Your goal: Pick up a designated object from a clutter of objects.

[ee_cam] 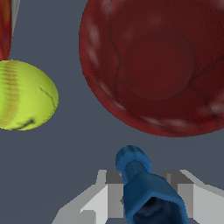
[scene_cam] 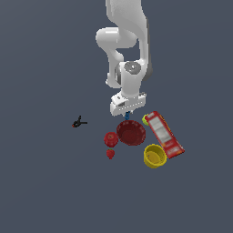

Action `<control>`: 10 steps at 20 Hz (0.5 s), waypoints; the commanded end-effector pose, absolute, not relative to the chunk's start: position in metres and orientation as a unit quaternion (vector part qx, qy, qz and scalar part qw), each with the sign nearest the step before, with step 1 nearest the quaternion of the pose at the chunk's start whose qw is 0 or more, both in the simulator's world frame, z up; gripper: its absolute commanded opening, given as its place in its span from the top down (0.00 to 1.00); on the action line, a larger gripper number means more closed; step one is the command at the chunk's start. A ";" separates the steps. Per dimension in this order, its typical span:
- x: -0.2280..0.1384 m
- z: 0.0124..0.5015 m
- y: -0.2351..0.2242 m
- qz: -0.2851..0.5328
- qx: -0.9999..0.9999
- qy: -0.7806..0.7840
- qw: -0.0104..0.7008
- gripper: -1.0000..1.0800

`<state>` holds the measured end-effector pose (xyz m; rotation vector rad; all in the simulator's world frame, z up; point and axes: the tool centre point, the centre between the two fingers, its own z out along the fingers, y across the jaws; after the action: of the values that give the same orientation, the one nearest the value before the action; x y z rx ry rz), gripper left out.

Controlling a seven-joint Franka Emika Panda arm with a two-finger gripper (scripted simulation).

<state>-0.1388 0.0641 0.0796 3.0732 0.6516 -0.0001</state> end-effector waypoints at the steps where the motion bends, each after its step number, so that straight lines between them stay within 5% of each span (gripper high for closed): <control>1: -0.139 0.093 0.053 0.000 0.978 0.208 0.000 1.00; 10: -0.139 0.154 0.000 0.001 0.978 0.208 -0.003 1.00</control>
<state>-0.1386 0.0093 0.1423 3.0770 0.6531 0.0017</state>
